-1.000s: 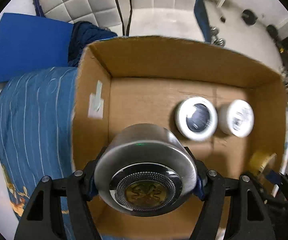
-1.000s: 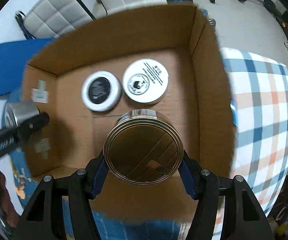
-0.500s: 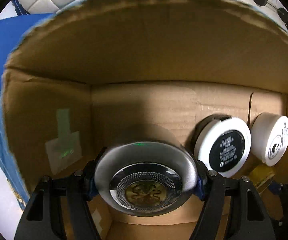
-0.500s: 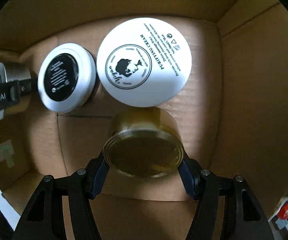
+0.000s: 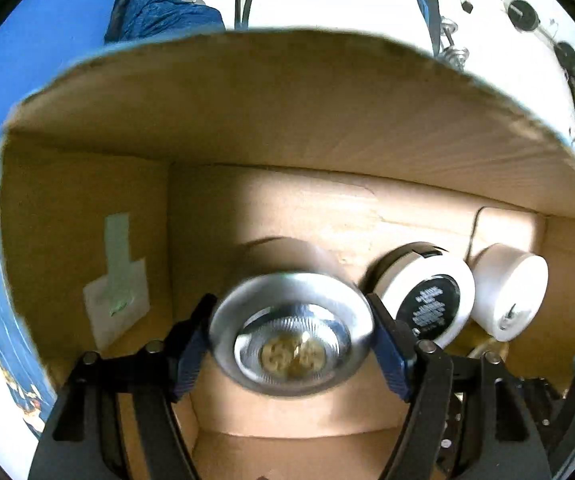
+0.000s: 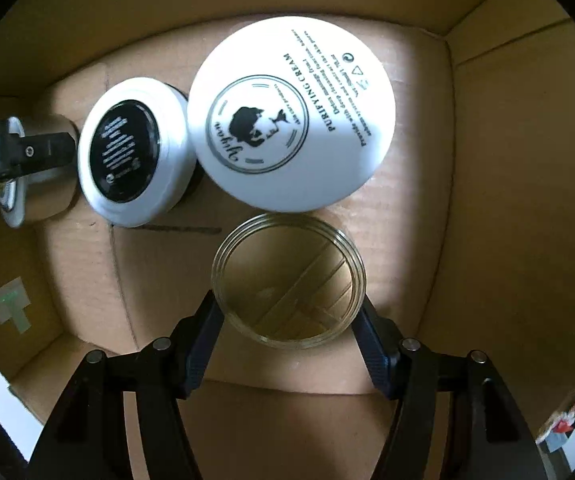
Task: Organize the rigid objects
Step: 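Release both tins in the box and lift the tools away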
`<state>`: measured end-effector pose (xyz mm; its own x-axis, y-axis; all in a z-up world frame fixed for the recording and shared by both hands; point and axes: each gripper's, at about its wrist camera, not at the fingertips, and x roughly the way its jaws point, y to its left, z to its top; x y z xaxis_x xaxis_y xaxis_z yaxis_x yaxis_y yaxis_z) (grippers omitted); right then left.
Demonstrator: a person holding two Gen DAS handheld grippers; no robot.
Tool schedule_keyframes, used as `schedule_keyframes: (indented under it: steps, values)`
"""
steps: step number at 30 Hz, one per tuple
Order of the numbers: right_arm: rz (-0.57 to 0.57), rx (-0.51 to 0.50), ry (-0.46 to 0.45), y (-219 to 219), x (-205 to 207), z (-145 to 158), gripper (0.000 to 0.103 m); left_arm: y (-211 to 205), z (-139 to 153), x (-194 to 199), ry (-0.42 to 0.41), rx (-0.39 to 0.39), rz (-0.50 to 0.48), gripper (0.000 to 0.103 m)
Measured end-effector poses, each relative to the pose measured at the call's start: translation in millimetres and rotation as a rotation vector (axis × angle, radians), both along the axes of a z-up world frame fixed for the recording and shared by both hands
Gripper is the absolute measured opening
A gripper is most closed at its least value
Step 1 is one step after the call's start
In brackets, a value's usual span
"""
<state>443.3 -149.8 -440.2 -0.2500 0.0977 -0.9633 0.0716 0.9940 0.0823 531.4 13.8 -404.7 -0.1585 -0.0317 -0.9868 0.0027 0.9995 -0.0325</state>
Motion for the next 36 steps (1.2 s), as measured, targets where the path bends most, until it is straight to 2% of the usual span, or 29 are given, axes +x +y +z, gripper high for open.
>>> schedule_keyframes:
  steps: [4, 5, 8, 12, 13, 15, 16, 26, 28, 36]
  values:
    - [-0.011, 0.023, -0.04, 9.4, -0.5, 18.0, 0.078, 3.3, 22.9, -13.2, -0.042, -0.029, 0.009, 0.078]
    - [-0.01, 0.02, -0.047, 13.6, -4.8, 23.4, 0.08, 3.8, 28.3, -16.3, -0.056, -0.021, 0.005, 0.084]
    - [0.009, 0.006, -0.073, 19.5, -10.4, 35.3, 0.08, -2.2, 46.0, -30.2, -0.109, -0.004, -0.024, 0.094]
    - [0.021, -0.008, -0.114, 28.1, -20.6, 51.1, 0.082, -12.1, 63.0, -51.1, -0.153, -0.023, -0.043, 0.098]
    - [0.019, -0.007, -0.123, 29.0, -23.4, 54.9, 0.085, -9.1, 71.4, -59.5, -0.173, -0.028, -0.044, 0.098]
    - [-0.002, 0.006, -0.151, 30.1, -29.8, 65.2, 0.101, -8.8, 82.1, -74.4, -0.209, -0.033, -0.043, 0.099]
    - [-0.009, 0.013, -0.163, 31.9, -31.1, 68.6, 0.103, -7.7, 89.7, -81.7, -0.232, -0.034, -0.046, 0.099]
    - [-0.015, -0.018, -0.344, 30.0, -76.4, 130.6, 0.103, -14.4, 143.6, -139.1, -0.402, -0.031, -0.076, 0.099]
    - [-0.012, -0.02, -0.375, 4.5, -82.4, 147.1, 0.103, -16.2, 158.0, -151.0, -0.441, -0.026, -0.08, 0.099]
    - [-0.019, -0.019, -0.491, 3.9, -131.2, 197.1, 0.103, -16.4, 203.0, -199.3, -0.551, -0.021, -0.076, 0.099]
